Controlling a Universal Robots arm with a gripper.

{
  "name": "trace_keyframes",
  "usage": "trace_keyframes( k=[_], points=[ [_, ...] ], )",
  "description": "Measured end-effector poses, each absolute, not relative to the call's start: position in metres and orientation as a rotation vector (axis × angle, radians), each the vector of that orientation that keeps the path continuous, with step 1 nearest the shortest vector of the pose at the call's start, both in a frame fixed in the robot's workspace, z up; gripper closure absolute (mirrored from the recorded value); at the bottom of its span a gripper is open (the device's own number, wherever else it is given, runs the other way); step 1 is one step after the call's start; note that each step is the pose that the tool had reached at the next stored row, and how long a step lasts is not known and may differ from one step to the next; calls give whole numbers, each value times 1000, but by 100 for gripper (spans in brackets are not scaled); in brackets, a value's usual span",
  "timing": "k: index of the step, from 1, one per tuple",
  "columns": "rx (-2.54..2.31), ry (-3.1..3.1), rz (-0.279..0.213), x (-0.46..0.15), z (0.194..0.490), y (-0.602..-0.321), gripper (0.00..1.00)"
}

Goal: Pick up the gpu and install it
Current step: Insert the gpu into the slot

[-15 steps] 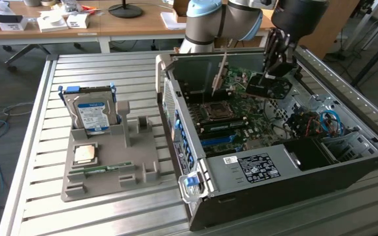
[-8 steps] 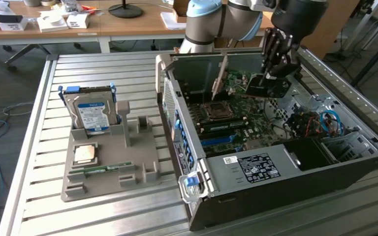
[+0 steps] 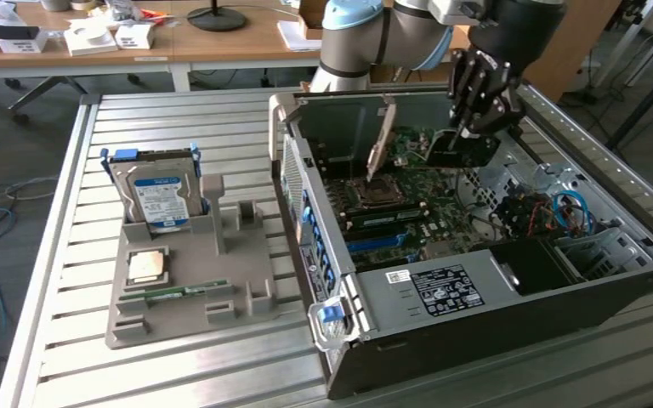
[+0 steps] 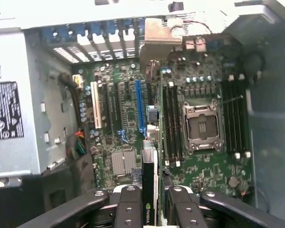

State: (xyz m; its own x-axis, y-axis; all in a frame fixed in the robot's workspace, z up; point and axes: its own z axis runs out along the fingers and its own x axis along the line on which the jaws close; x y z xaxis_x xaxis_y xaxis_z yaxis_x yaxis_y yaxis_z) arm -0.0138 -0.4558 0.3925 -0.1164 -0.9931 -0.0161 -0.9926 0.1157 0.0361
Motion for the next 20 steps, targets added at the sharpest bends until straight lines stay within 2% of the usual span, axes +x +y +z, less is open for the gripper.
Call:
trace_keyframes(
  k=[20],
  points=[
    [2207, -2213, -56, -15, 390, -456, 74]
  ],
)
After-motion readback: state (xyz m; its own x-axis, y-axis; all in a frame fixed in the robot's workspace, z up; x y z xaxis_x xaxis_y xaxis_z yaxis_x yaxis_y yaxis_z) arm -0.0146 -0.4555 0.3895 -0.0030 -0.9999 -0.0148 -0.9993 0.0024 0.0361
